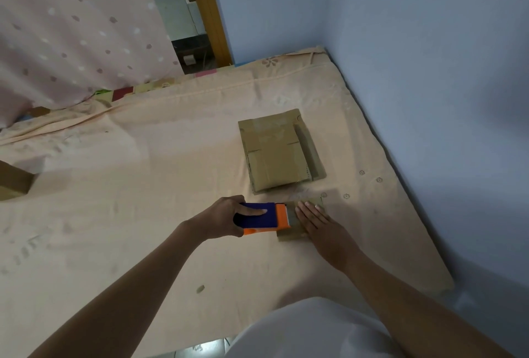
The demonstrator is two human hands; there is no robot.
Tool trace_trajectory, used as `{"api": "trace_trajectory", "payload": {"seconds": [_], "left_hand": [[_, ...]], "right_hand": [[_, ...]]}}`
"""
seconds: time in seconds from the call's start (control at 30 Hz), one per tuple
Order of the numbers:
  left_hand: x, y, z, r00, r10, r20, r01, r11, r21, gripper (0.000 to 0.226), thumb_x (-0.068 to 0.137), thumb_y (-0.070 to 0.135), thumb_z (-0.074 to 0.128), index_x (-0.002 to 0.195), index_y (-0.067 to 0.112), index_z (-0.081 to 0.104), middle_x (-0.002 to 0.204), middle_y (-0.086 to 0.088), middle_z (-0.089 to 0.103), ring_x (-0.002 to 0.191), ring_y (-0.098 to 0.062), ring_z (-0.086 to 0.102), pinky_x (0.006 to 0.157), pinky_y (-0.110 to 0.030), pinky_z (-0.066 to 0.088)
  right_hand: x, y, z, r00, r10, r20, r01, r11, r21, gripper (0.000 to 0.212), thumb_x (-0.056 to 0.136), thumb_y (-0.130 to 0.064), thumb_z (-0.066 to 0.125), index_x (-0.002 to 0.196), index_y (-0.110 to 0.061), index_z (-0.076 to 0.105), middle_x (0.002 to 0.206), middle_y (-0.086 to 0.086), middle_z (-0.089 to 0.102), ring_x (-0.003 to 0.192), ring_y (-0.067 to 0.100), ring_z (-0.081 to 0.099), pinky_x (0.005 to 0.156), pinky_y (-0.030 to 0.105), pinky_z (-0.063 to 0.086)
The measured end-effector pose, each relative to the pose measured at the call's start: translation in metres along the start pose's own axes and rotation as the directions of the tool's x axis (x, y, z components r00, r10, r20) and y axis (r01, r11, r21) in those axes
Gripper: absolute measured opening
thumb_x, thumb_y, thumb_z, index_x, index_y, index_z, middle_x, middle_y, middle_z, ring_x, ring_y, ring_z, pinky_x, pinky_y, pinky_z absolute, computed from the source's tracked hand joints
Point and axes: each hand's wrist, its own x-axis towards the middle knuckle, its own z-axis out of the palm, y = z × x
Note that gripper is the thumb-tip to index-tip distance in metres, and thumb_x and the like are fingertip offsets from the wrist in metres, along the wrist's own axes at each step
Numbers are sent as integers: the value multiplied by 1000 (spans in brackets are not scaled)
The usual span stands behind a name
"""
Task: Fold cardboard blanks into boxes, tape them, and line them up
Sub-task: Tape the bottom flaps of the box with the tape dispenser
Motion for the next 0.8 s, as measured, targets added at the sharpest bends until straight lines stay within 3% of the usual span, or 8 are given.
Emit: {"api": "trace_trajectory", "payload": {"seconds": [0.1, 0.27, 0.53, 0.7, 0.8], "left_hand": [[-3, -3, -2, 1000, 10, -10, -10, 1000, 15, 72, 83, 15, 74, 142, 44, 47, 112, 11, 47, 100, -9, 48, 71, -6, 36], [-16, -15, -12, 999, -41, 5, 40, 995, 95, 70, 84, 17, 75, 144, 38, 46, 113, 10, 47, 102, -9, 45, 78, -15, 39], [-13, -6, 4, 996, -74, -44, 77, 995, 57, 67, 82, 14, 73, 142, 36, 51, 106, 8, 46, 96, -11, 46, 76, -19, 39], [-13, -6, 9, 994, -89, -67, 91, 996, 19, 67, 81, 12, 75, 141, 33, 53, 106, 8, 47, 97, -11, 47, 76, -19, 41], [-13, -7, 10, 993, -96, -73, 98, 995, 12, 67, 81, 11, 74, 140, 35, 53, 105, 8, 47, 96, -11, 47, 75, -19, 40]], "right_hand": [[0, 0, -5, 1000, -2, -2, 2, 1000, 12, 59, 102, -30, 23, 155, -6, 30, 161, 11, 31, 148, 25, 31, 120, 40, 29], [1, 2, -7, 1000, -5, 3, 5, 1000, -6, 58, 103, -31, 24, 155, -4, 31, 161, 11, 31, 149, 24, 30, 121, 38, 14], [-1, -7, -7, 1000, 5, 5, -5, 1000, 11, 62, 106, -37, 17, 158, -3, 13, 166, 12, 10, 154, 26, 11, 121, 41, 8], [17, -33, -12, 998, -51, -44, 53, 998, 31, 58, 105, -35, 25, 153, -2, 34, 159, 13, 36, 149, 23, 26, 120, 37, 12], [17, -39, -9, 998, -50, -37, 54, 994, 96, 57, 105, -34, 25, 155, -6, 29, 160, 11, 34, 150, 21, 23, 121, 36, 11]]}}
